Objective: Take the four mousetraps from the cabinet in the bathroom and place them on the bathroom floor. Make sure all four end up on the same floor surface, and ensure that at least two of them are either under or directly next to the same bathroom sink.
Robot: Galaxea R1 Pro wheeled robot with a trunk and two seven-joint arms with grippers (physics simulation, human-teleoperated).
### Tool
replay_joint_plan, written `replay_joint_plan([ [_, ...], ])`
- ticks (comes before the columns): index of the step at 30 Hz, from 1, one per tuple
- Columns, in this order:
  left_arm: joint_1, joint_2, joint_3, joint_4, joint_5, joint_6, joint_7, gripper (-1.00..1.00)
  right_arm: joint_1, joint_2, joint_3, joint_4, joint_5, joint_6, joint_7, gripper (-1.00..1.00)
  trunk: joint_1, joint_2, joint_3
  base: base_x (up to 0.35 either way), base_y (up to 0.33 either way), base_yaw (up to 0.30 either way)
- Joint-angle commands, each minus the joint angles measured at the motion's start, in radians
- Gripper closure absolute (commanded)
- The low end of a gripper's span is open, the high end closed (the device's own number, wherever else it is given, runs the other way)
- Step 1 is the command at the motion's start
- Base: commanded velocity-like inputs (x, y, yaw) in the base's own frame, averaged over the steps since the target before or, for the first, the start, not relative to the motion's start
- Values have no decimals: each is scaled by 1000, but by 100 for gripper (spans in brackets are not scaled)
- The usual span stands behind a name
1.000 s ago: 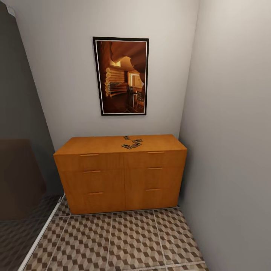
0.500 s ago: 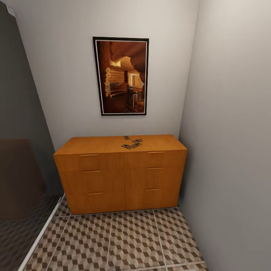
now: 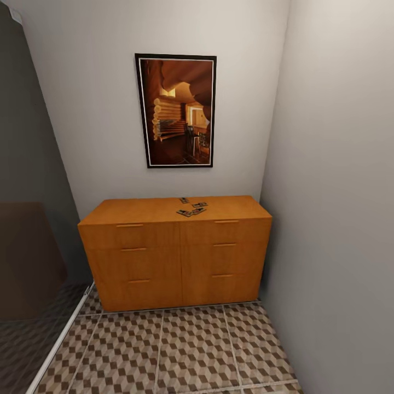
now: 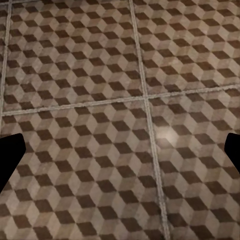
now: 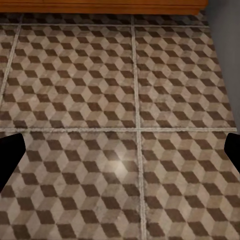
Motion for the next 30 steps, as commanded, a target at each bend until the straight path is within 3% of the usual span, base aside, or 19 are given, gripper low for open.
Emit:
replay_joint_plan([
  [1,-1,0,-3,1,1,-3,0,-100,-1,0,2,1,10,-1,-9,-100,0,-1,-1,0,0,0],
  [11,-1,0,-3,1,1,-3,0,-100,-1,0,2,1,10,-1,-9,-100,0,-1,-1,65,0,0],
  [30,-1,0,-3,1,1,-3,0,-100,-1,0,2,2,10,-1,-9,-100,0,-1,-1,250,0,0],
])
